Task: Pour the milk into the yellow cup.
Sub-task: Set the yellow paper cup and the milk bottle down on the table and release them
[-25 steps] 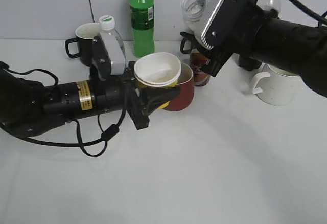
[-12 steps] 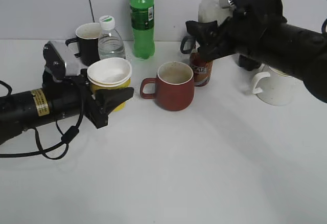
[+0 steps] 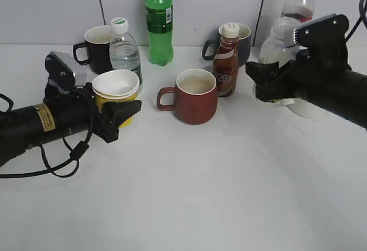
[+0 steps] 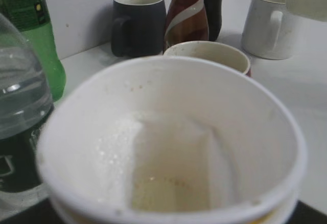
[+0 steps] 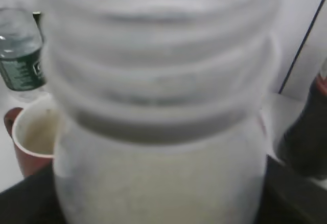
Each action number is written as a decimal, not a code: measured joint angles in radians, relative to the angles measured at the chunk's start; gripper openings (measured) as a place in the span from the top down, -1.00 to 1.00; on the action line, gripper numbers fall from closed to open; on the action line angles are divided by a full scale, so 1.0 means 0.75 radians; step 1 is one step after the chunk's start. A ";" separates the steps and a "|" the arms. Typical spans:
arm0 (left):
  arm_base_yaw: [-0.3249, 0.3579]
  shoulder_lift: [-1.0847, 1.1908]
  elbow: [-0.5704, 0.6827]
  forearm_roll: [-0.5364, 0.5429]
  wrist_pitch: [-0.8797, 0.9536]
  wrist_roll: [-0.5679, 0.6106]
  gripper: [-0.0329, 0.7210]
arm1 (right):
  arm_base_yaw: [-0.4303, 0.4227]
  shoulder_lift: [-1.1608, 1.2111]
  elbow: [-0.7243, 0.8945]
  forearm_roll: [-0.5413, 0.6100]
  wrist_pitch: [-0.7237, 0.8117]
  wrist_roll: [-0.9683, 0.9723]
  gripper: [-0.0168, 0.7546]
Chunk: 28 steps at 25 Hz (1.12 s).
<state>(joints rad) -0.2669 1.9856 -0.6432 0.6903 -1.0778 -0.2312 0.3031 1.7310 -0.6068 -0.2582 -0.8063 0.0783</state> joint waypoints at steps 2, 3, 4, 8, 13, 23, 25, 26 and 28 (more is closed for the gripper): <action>0.000 0.038 -0.001 -0.038 -0.004 0.027 -0.16 | -0.008 0.059 0.007 0.001 -0.030 0.000 -0.31; 0.000 0.073 -0.002 -0.065 -0.015 0.053 -0.16 | -0.008 0.095 0.009 0.001 -0.053 0.000 -0.31; 0.000 0.079 -0.002 -0.069 -0.018 0.057 -0.16 | -0.008 0.131 0.011 0.000 -0.076 0.000 -0.31; 0.000 0.162 -0.004 -0.137 -0.091 0.120 -0.16 | -0.008 0.261 0.011 0.000 -0.185 0.000 -0.31; 0.000 0.278 -0.043 -0.189 -0.149 0.134 -0.16 | -0.008 0.354 0.011 0.000 -0.263 -0.006 -0.31; 0.000 0.353 -0.099 -0.196 -0.198 0.137 -0.17 | -0.008 0.359 0.011 0.077 -0.279 -0.081 -0.31; 0.000 0.353 -0.099 -0.196 -0.194 0.137 -0.21 | -0.008 0.359 0.011 0.077 -0.279 -0.081 -0.31; 0.000 0.354 -0.099 -0.196 -0.177 0.138 -0.30 | -0.008 0.359 0.011 0.077 -0.279 -0.081 -0.31; 0.000 0.360 -0.099 -0.196 -0.158 0.138 -0.41 | -0.008 0.359 0.011 0.077 -0.279 -0.081 -0.31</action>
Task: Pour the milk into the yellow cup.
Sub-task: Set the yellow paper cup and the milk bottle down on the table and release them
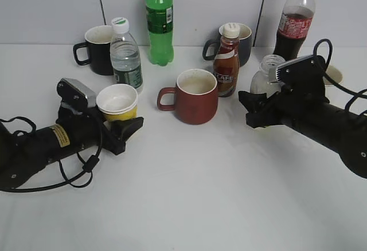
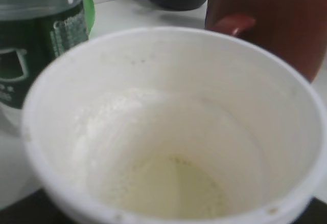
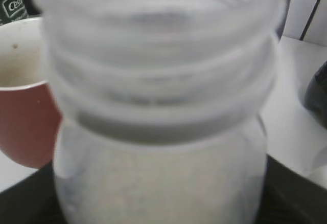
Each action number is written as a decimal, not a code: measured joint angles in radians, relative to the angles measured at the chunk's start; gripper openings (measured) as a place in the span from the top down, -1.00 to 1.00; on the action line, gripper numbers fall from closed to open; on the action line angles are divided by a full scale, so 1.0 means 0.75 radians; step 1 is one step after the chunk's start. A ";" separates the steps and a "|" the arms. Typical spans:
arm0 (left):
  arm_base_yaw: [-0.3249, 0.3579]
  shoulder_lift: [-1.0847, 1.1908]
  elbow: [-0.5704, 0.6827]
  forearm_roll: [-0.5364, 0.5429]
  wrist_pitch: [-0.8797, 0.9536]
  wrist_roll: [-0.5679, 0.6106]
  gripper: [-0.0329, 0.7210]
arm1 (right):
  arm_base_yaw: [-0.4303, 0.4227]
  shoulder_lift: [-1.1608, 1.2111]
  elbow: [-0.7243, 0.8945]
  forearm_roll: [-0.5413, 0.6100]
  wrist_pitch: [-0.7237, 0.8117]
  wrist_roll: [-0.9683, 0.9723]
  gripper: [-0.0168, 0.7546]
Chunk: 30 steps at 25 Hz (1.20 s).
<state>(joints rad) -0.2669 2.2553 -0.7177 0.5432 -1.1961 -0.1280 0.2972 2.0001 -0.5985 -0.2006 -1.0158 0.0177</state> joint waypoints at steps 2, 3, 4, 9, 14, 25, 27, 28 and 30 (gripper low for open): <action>0.000 0.005 0.000 0.000 0.015 0.000 -0.52 | 0.000 0.000 0.000 0.003 0.000 -0.004 -0.31; 0.000 0.006 0.000 0.000 0.018 0.000 -0.54 | 0.000 0.000 0.000 0.003 0.000 -0.012 -0.31; 0.000 0.006 0.000 0.000 0.020 0.000 -0.55 | 0.000 0.000 0.000 0.003 0.000 -0.024 -0.31; 0.000 0.006 0.015 -0.003 0.024 0.000 -0.57 | 0.000 0.067 -0.010 0.004 -0.015 -0.036 -0.31; 0.000 -0.030 0.093 -0.057 0.026 0.000 -0.58 | -0.004 0.113 -0.049 -0.029 -0.027 -0.099 -0.31; 0.000 -0.090 0.187 -0.092 0.024 0.000 -0.58 | -0.056 0.114 -0.101 -0.148 0.036 -0.105 -0.31; 0.000 -0.092 0.187 -0.092 0.024 0.002 -0.58 | -0.062 0.114 -0.102 -0.148 0.036 -0.092 -0.31; 0.000 -0.093 0.187 -0.092 0.024 0.002 -0.58 | -0.062 0.114 -0.102 -0.148 0.036 -0.087 -0.31; 0.000 -0.093 0.187 -0.092 0.024 0.002 -0.58 | -0.062 0.114 -0.102 -0.151 0.037 -0.062 -0.31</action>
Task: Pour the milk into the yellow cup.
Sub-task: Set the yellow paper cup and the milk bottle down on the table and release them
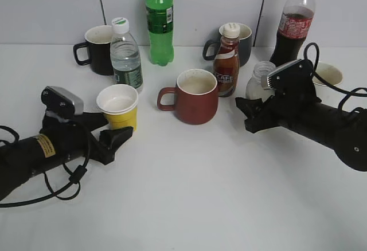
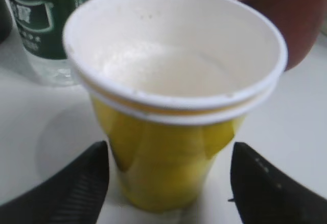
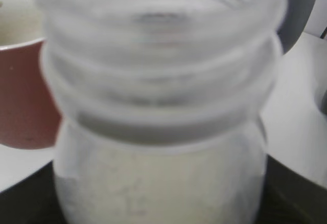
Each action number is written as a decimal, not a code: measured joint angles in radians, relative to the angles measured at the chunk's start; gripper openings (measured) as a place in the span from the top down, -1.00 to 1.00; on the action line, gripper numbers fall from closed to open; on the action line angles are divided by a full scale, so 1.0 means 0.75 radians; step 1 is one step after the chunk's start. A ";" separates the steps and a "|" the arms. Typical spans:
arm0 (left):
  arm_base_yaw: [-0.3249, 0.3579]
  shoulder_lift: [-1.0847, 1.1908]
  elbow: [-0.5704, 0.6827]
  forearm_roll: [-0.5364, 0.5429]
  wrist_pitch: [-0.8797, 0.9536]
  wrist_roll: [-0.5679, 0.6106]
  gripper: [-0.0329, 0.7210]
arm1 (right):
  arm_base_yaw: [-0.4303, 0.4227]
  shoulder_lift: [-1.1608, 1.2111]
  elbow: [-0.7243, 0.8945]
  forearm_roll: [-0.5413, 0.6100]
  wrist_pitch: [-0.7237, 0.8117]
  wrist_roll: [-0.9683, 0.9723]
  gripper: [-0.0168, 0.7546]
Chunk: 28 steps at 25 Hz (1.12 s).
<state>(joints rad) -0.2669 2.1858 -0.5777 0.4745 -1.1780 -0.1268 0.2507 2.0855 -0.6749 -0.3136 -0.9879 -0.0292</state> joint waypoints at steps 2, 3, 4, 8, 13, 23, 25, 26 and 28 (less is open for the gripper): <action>0.000 -0.022 0.000 0.000 -0.001 0.000 -0.58 | 0.000 0.000 0.000 -0.002 0.003 0.014 -0.31; 0.000 -0.029 0.000 -0.001 -0.005 0.000 -0.58 | 0.000 0.000 -0.001 -0.002 0.004 0.018 -0.31; 0.000 -0.030 0.000 -0.001 -0.007 0.000 -0.58 | 0.000 0.000 -0.001 -0.002 0.005 0.019 -0.31; 0.000 -0.033 0.000 -0.001 -0.006 0.000 -0.58 | 0.000 0.000 -0.004 -0.002 0.020 0.024 -0.31; 0.000 -0.040 0.020 -0.001 -0.010 0.000 -0.58 | 0.000 0.000 -0.005 -0.023 0.024 0.024 -0.34; 0.000 -0.062 0.083 -0.001 -0.010 0.000 -0.58 | 0.000 0.000 -0.005 -0.037 0.105 0.039 -0.49; 0.000 -0.081 0.093 -0.001 -0.010 0.000 -0.58 | 0.000 -0.003 -0.004 -0.030 0.111 0.039 -0.49; 0.000 -0.088 0.096 -0.001 -0.010 0.000 -0.58 | 0.000 -0.007 -0.002 -0.021 0.125 0.039 -0.49; 0.000 -0.112 0.102 -0.003 -0.010 0.000 -0.58 | 0.000 -0.025 0.000 0.003 0.169 0.039 -0.49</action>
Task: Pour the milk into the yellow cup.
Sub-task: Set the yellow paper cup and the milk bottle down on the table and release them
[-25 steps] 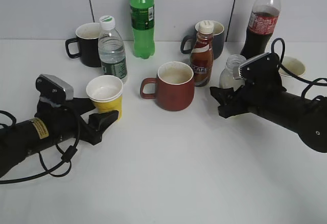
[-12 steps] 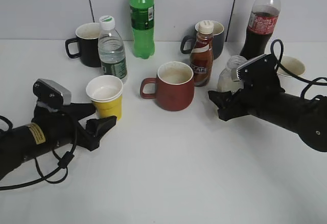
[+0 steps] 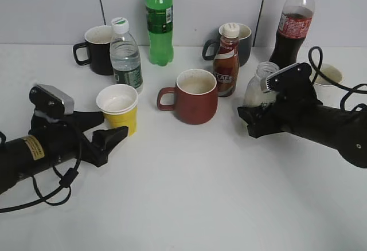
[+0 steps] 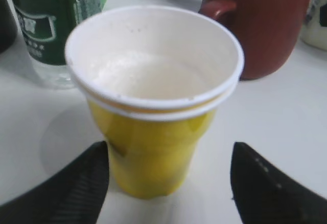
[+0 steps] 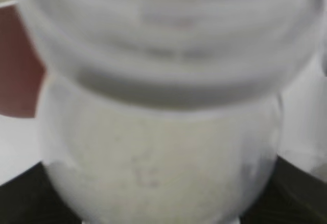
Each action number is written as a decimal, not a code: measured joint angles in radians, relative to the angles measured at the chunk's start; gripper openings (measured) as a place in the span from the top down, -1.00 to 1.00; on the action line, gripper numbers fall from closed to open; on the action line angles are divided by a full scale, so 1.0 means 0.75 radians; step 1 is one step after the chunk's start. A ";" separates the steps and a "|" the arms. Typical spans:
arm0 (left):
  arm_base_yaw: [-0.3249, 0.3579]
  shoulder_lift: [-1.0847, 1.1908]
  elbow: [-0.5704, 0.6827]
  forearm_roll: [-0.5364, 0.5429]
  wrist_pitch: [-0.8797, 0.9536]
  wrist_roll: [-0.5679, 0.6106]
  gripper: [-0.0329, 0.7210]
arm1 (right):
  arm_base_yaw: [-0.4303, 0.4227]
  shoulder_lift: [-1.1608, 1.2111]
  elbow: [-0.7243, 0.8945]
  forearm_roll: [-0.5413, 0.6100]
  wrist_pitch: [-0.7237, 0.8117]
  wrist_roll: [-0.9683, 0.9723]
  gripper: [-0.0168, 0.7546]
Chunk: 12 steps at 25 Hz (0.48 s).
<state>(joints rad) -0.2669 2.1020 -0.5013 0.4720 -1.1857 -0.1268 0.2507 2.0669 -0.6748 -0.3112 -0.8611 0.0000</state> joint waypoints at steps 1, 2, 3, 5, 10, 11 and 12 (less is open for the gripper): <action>0.000 -0.015 0.006 -0.001 0.001 0.000 -0.58 | 0.000 -0.011 0.001 0.006 0.029 0.000 -0.49; 0.000 -0.015 0.006 -0.001 0.001 0.000 -0.58 | 0.000 -0.018 0.001 0.010 0.049 0.000 -0.49; 0.000 -0.028 0.009 -0.003 0.001 0.000 -0.58 | 0.000 -0.027 0.003 0.014 0.062 0.000 -0.49; 0.000 -0.037 0.015 -0.007 0.001 0.000 -0.58 | 0.000 -0.032 0.003 0.020 0.071 0.000 -0.49; 0.000 -0.037 0.018 -0.009 0.033 0.000 -0.58 | 0.000 -0.049 0.026 0.028 0.113 0.024 -0.49; 0.000 -0.037 0.018 -0.009 0.033 0.000 -0.58 | 0.000 -0.059 0.038 0.030 0.118 0.026 -0.49; 0.000 -0.037 0.018 -0.009 0.037 0.000 -0.58 | 0.000 -0.066 0.048 0.031 0.120 0.030 -0.49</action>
<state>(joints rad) -0.2669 2.0743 -0.4878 0.4656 -1.1576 -0.1268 0.2507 2.0170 -0.6387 -0.2880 -0.7713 0.0226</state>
